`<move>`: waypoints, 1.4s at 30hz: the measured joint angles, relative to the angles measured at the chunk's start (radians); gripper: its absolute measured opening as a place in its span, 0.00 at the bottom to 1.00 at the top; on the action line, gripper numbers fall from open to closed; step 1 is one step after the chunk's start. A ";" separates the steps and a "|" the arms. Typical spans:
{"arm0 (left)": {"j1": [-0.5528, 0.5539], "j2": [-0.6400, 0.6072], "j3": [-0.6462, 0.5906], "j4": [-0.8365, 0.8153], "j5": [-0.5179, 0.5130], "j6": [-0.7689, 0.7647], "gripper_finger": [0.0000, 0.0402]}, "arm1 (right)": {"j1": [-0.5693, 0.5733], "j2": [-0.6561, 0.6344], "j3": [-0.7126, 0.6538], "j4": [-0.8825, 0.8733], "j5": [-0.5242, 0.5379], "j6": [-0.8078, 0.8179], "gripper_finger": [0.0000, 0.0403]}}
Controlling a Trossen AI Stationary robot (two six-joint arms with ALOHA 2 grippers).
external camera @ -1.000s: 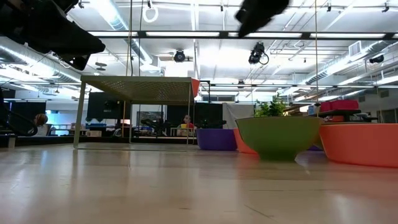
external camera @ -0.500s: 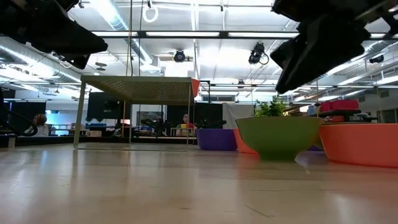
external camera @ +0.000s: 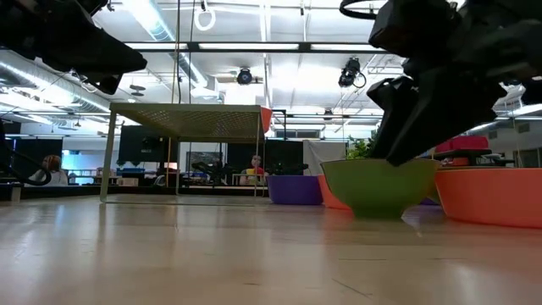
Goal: Pick & Place Mini bowls
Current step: Put the left bottom white bowl on the shelf
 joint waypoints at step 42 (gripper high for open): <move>0.000 0.000 0.000 -0.002 0.008 -0.006 0.13 | 0.000 0.018 0.000 -0.028 -0.001 -0.063 0.19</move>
